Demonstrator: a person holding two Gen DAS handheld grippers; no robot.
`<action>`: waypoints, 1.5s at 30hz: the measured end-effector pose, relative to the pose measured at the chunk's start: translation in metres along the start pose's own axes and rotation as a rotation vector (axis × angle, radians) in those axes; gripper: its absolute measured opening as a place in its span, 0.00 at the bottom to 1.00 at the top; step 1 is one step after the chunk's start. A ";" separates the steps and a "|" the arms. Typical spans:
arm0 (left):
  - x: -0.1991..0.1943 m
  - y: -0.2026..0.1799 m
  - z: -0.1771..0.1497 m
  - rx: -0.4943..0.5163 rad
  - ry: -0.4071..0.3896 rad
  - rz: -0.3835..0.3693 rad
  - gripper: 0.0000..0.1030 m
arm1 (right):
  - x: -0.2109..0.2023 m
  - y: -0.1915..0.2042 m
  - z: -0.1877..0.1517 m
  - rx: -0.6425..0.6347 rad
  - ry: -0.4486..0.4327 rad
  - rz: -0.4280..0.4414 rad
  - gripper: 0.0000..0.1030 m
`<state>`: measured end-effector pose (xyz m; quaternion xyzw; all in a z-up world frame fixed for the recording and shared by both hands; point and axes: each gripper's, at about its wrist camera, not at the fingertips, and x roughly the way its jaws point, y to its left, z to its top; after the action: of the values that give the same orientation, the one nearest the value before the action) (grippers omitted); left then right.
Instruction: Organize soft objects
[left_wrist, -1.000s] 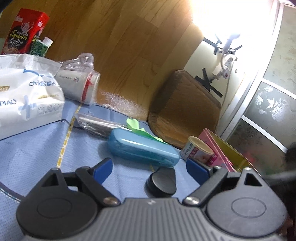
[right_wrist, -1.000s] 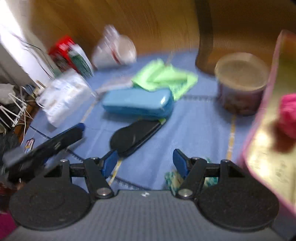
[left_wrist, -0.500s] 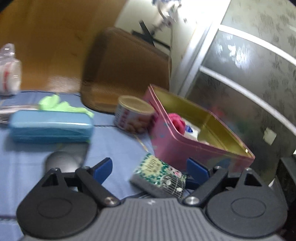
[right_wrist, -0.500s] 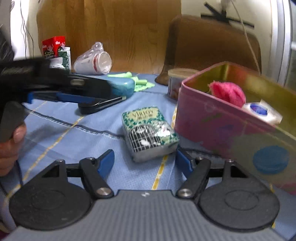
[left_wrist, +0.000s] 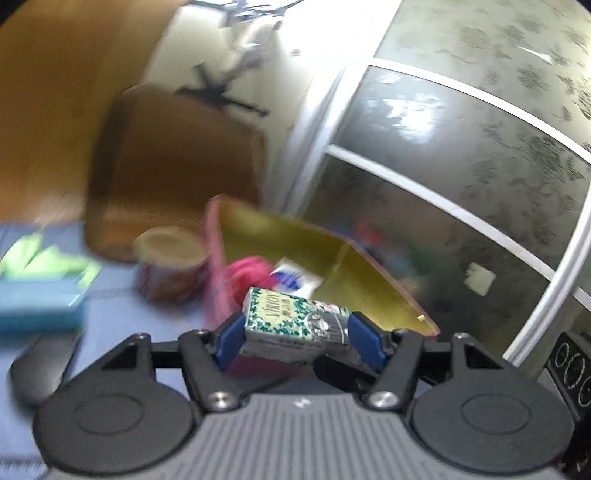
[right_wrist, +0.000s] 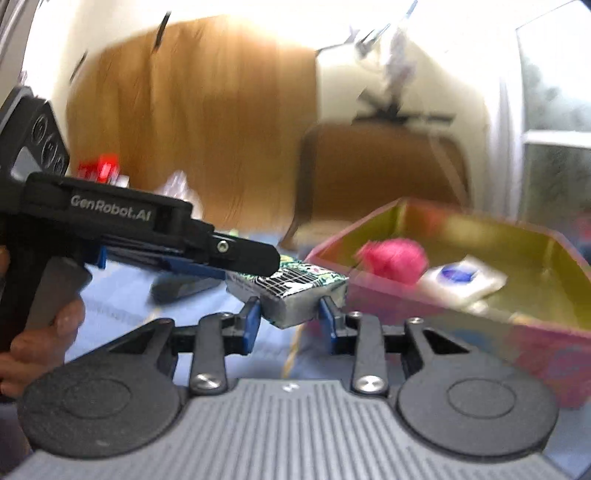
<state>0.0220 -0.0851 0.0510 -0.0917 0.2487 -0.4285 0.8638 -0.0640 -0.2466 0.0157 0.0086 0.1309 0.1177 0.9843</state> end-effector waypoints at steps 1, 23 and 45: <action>0.011 -0.008 0.006 0.020 0.010 -0.013 0.60 | -0.004 -0.005 0.004 0.002 -0.029 -0.023 0.37; 0.124 -0.069 0.005 0.164 0.070 0.011 0.82 | -0.010 -0.131 -0.027 0.206 -0.045 -0.470 0.63; -0.141 0.141 -0.056 -0.228 -0.198 0.580 0.84 | 0.102 0.048 0.013 -0.041 0.141 0.256 0.71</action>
<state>0.0194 0.1151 -0.0002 -0.1543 0.2259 -0.1229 0.9540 0.0238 -0.1758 0.0048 -0.0031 0.1952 0.2452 0.9496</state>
